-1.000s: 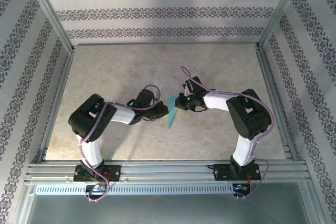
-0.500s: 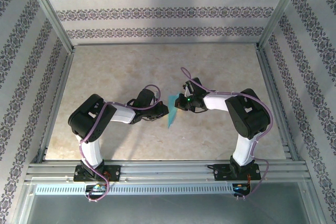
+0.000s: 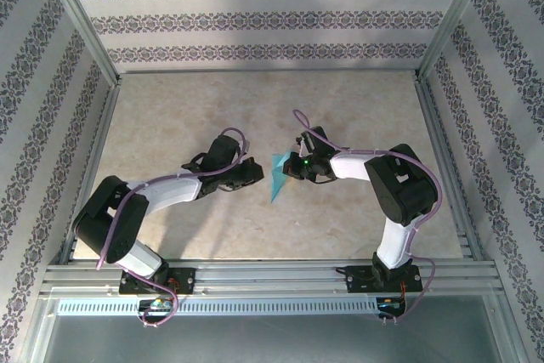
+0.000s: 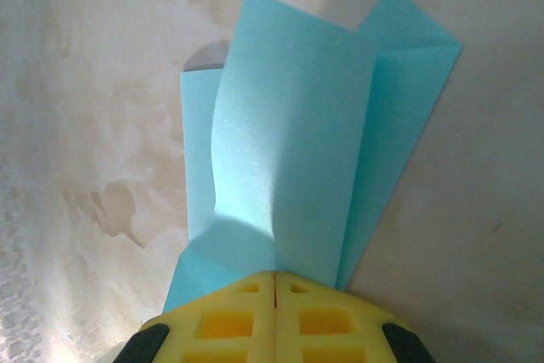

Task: Fold a paper plane with a square sheet of paper (fold left side to right side)
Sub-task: Fold the wing for the fifth time at the center of the table.

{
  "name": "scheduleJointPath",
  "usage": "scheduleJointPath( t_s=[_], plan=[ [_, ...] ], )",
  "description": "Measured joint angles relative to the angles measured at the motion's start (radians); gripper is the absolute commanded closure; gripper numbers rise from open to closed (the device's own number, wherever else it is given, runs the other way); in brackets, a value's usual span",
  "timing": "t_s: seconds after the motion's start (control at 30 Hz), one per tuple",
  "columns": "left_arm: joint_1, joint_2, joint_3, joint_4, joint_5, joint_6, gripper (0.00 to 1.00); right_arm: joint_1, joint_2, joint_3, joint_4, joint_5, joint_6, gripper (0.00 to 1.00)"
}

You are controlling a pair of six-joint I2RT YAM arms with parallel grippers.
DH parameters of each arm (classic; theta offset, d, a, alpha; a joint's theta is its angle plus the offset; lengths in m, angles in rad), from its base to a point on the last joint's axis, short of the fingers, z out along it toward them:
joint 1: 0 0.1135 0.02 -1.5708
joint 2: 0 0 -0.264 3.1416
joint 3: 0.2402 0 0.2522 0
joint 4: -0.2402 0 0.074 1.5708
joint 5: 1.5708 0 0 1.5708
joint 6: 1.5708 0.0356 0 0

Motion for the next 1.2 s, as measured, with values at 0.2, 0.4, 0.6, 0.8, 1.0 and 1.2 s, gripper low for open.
scheduleJointPath(
  t_s=[0.2,0.4,0.6,0.8,1.0,1.2],
  plan=[
    [-0.045,0.082,0.069,0.003,0.082,-0.026,0.99,0.0,0.0,0.0,0.0,0.0,0.0,1.0],
    [-0.082,0.159,0.109,0.003,0.104,-0.032,0.99,0.0,0.0,-0.002,0.002,0.0,0.0,1.0],
    [-0.082,0.193,0.125,0.0,0.102,-0.03,1.0,0.0,0.0,-0.002,0.004,-0.001,0.0,1.0],
    [-0.082,0.231,0.127,-0.004,0.1,-0.025,1.0,0.0,0.0,-0.002,0.003,-0.002,0.0,1.0],
    [-0.082,0.241,0.127,-0.008,0.095,-0.015,1.0,0.0,0.0,-0.002,0.003,-0.002,0.0,1.0],
    [-0.082,0.255,0.126,-0.008,0.095,-0.015,1.0,0.0,0.0,-0.002,0.003,-0.002,0.0,1.0]
  ],
)
